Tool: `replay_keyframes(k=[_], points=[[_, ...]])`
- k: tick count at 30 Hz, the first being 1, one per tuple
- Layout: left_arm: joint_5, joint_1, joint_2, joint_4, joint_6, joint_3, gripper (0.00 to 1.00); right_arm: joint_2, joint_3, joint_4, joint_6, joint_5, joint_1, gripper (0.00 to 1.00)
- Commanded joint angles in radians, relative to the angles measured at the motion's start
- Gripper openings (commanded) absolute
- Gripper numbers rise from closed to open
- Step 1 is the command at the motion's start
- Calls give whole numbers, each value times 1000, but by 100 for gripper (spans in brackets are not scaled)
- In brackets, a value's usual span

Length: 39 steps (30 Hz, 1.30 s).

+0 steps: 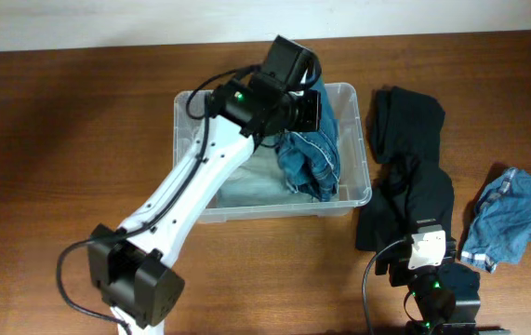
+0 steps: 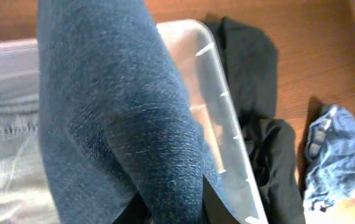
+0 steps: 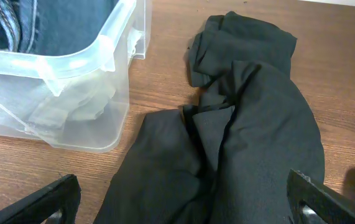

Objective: Pack container
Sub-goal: 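Lift the dark-blue jeans and lower them into the bin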

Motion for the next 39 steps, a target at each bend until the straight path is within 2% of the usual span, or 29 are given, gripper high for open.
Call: replay_keyframes(k=[1,4,7,10,11,19,22,24,25,28,29,33,36,37,39], points=[[-39,-1,50,-77,-38,13,0,-8,-6,-1,-6,-5,-7,98],[-105,-1,47,-151,-38,13,0,-8,-6,-1,-6,-5,-7,99],[-249,-1,47,-294,-39,13,1,-8,-6,-1,-6,-5,-7,99],[-517,-1,47,-429,-91,13,1,-8,-6,-1,-6,-5,-7,98],[-562,-1,47,-443,-102,13,1,-8,-6,-1,-6,-5,-7,99],[-747,72,48,-571,-139,13,1,-8,-6,-1,-6,-5,-7,99],[-727,142,48,-597,-162,13,3,-8,-6,-1,-6,-5,-7,98],[-701,166,48,-594,-162,13,27,-8,-6,-1,-6,-5,-7,98],[-697,177,48,-598,-158,13,35,-8,-6,-1,-6,-5,-7,99],[-723,200,46,-624,-158,14,50,-8,-6,-1,-6,-5,-7,99],[-758,211,42,-644,-158,16,57,-8,-6,-1,-6,-5,-7,98],[-782,229,11,-674,-158,43,60,-8,-6,-1,-6,-5,-7,98],[-755,235,-33,-638,-158,83,60,-8,-6,-1,-6,-5,-7,98],[-703,235,-50,-587,-131,87,60,-8,-6,-1,-6,-5,-7,98],[-496,235,-62,-449,46,87,55,-8,-6,-1,-6,-5,-7,98]])
